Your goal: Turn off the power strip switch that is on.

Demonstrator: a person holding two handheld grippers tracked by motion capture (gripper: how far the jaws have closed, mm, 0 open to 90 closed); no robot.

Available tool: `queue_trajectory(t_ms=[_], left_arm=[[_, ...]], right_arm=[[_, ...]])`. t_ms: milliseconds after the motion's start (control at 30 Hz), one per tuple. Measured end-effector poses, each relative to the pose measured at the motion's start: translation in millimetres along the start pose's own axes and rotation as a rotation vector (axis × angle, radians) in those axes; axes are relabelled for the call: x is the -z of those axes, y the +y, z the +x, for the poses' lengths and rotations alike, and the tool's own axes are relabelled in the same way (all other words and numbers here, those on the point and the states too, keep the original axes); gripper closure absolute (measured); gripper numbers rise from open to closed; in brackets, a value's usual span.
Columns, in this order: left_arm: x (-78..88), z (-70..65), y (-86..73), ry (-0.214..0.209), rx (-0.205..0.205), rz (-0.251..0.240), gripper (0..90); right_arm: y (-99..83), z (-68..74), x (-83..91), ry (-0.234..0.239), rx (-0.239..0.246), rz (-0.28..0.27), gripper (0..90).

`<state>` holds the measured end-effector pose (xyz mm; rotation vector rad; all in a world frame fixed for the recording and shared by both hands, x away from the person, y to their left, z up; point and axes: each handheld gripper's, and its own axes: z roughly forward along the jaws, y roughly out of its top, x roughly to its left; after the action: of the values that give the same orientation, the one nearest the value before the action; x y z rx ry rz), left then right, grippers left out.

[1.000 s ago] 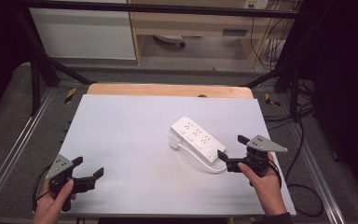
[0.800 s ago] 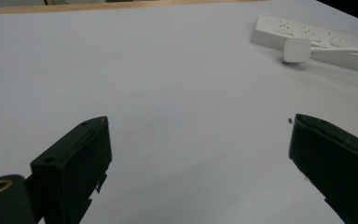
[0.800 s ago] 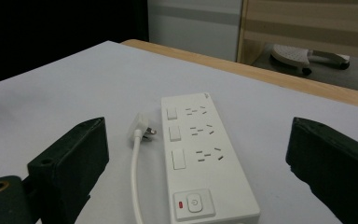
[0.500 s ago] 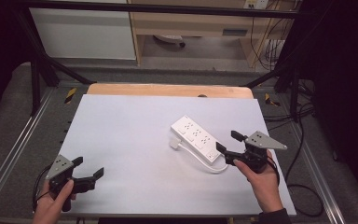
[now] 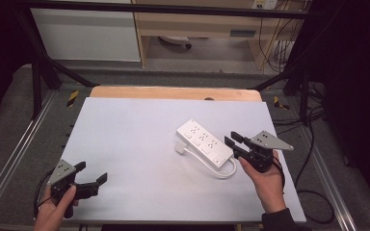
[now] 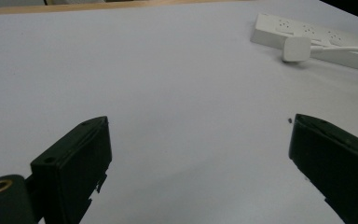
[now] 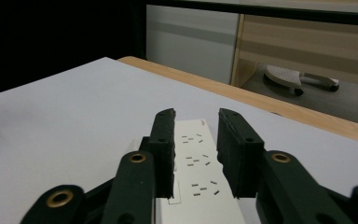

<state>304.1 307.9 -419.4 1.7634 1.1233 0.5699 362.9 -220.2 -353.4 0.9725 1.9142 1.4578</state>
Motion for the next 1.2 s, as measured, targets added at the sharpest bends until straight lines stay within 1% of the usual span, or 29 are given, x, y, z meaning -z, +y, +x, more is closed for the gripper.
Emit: queue_trajectory(t_ms=[67,233,367,500,700,867,967,1200], left_arm=[[-0.1,-0.1,0.0,0.000,0.000,0.000,5.6],[-0.5,-0.2,-0.1,0.001,-0.004,0.001,5.7],[-0.3,-0.2,-0.1,0.001,-0.004,0.002,5.7],[-0.7,-0.6,-0.1,-0.003,-0.008,0.005,5.7],[-0.6,-0.4,-0.1,-0.002,-0.007,0.004,5.7],[-0.6,-0.5,-0.1,-0.001,-0.007,0.004,5.7],[-0.4,-0.4,-0.1,-0.001,-0.007,0.003,5.7],[-0.3,-0.4,0.0,0.000,-0.009,0.002,5.6]], right_arm=[[0.8,0.8,-1.1,0.004,0.006,-0.008,70.7],[2.2,1.8,-4.6,-0.003,0.015,-0.017,72.7],[3.2,2.6,-6.5,0.001,0.023,-0.029,77.1],[4.0,4.6,-9.6,-0.002,0.040,-0.024,82.3],[4.5,9.4,-16.2,0.021,0.041,-0.016,89.3],[6.4,12.6,-21.4,0.041,0.045,-0.006,90.0],[8.0,13.4,-23.3,0.046,0.040,-0.006,90.0],[11.0,15.2,-28.0,0.053,0.047,0.002,90.0]])
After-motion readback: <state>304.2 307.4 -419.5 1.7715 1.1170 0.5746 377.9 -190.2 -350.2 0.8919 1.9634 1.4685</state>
